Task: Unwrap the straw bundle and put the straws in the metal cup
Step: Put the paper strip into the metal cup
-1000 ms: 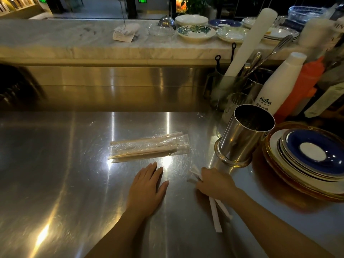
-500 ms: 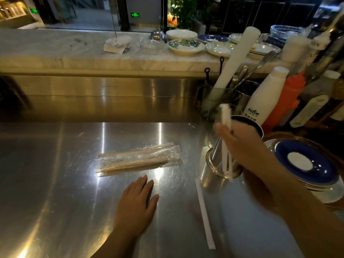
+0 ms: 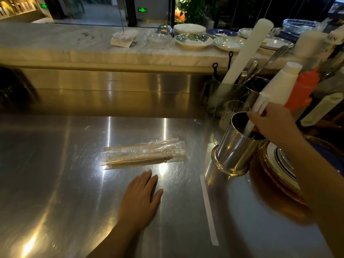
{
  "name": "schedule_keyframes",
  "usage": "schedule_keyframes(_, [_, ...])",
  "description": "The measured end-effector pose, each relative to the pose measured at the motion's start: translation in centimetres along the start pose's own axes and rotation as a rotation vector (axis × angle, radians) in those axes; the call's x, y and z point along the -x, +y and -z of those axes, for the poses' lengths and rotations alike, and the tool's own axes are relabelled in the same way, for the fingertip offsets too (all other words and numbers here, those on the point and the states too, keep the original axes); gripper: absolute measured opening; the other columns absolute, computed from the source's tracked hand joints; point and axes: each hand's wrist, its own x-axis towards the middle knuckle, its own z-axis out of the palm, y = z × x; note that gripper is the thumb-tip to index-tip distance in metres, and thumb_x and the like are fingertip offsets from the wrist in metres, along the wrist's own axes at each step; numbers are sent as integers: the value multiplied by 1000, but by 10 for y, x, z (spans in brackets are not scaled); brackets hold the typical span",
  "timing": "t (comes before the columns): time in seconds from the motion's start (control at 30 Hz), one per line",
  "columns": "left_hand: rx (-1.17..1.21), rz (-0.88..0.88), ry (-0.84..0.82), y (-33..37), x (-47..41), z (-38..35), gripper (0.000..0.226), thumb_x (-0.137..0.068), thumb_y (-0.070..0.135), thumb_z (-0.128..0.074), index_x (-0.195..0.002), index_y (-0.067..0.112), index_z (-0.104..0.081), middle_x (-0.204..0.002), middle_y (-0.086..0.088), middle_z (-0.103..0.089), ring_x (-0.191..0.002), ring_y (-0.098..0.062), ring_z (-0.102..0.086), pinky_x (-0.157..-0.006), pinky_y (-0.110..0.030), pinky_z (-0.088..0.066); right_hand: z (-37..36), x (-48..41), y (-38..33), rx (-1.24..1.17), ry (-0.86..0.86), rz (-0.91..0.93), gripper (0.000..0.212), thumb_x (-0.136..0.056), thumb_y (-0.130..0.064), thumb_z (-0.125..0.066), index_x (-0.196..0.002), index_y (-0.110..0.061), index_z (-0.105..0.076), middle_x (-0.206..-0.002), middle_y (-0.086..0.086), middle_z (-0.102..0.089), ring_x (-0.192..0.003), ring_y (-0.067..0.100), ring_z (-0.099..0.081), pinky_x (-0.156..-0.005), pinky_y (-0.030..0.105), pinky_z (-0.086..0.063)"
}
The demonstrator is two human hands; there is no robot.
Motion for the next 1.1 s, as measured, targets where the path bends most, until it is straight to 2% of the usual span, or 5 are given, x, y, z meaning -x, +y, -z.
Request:
schedule_keyframes(0.4, [20, 14, -19, 2, 1, 3, 51, -93, 46, -35, -138, 24, -33, -151, 0, -30, -139, -16, -25, -115, -34, -14, -7, -7, 9, 348, -314, -6, 18, -87, -19, -55, -99, -6, -58, -96, 15, -58, -72, 14, -46, -57, 25, -35])
schedule_keyframes(0.57, [40, 13, -5, 4, 0, 5, 51, -92, 47, -35, -136, 21, -39, -148, -4, -36, -136, -20, -31, -114, -39, -19, -3, 20, -16, 111, 249, 228, 14, -89, -18, -51, -96, -7, -56, -92, 11, -60, -80, 15, -49, -74, 35, -44])
schedule_keyframes(0.63, [39, 13, -6, 5, 0, 5, 55, -89, 48, -33, -135, 20, -40, -147, -5, -37, -136, -21, -33, -114, -40, -21, -12, 35, -29, 23, 275, 357, 11, -89, -16, -52, -91, -6, -56, -77, 4, -57, -67, 15, -52, -65, 26, -44])
schedule_keyframes(0.87, [32, 25, -23, 4, 1, 5, 50, -93, 46, -37, -137, 21, -37, -149, -3, -34, -137, -20, -29, -114, -39, -18, -89, 78, -7, 375, -810, 8, 27, -83, -45, -56, -76, -20, -48, -64, -7, -47, -56, 6, -49, -53, 22, -42])
schedule_keyframes(1.1, [45, 25, -25, 4, 1, 5, 50, -93, 45, -38, -137, 21, -36, -149, -4, -33, -138, -20, -28, -114, -38, -16, -114, 106, 17, 425, -884, -85, 23, -83, -38, -58, -95, -18, -54, -61, -9, -45, -47, 3, -46, -37, 14, -31])
